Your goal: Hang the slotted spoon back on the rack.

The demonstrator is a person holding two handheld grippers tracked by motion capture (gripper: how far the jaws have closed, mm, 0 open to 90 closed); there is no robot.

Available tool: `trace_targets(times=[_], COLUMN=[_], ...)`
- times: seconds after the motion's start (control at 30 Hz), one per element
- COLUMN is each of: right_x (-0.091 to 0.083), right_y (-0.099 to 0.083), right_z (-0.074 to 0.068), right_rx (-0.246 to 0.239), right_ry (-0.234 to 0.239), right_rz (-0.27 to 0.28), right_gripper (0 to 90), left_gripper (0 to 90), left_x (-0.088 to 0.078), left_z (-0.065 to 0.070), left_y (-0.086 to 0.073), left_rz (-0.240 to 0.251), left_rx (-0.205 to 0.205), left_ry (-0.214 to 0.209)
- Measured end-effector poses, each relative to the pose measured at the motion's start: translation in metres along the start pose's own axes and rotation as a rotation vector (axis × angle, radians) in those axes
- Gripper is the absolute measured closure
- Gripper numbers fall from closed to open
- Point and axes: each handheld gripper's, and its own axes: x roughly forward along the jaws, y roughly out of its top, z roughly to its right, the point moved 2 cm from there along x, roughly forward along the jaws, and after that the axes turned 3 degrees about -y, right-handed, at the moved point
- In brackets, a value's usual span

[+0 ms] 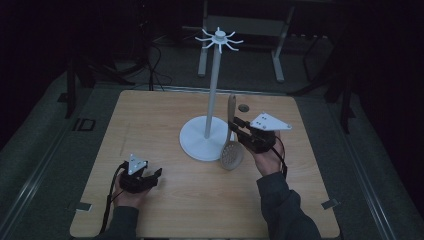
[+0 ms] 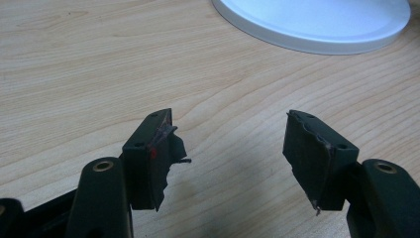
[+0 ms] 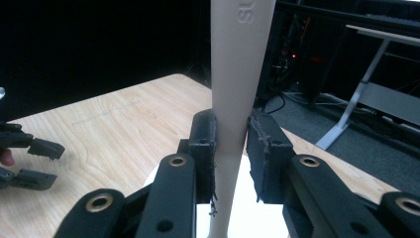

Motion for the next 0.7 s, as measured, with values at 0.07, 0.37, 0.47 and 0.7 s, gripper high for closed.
trace_targets(times=[0.07, 0.37, 0.47, 0.7], right_x=[0.0, 0.001, 0.0, 0.001], right_y=[0.001, 0.008, 0.012, 0.016], right_z=[0.001, 0.002, 0.002, 0.004], right_rx=[0.003, 0.011, 0.011, 0.015], right_ry=[-0.002, -0.007, -0.009, -0.02], right_rz=[0.003, 0.019, 0.025, 0.035], right_gripper=[73.6, 73.6, 73.6, 73.6], left_gripper=[37.0, 36.9, 36.9, 36.9], left_x=[0.0, 0.0, 0.0, 0.0], left_z=[0.0, 0.0, 0.0, 0.0], left_y=[0.0, 0.0, 0.0, 0.0], left_rz=[0.001, -0.003, -0.001, -0.002], left_rx=[-0.001, 0.002, 0.001, 0.001], left_ry=[0.0, -0.001, -0.001, -0.002])
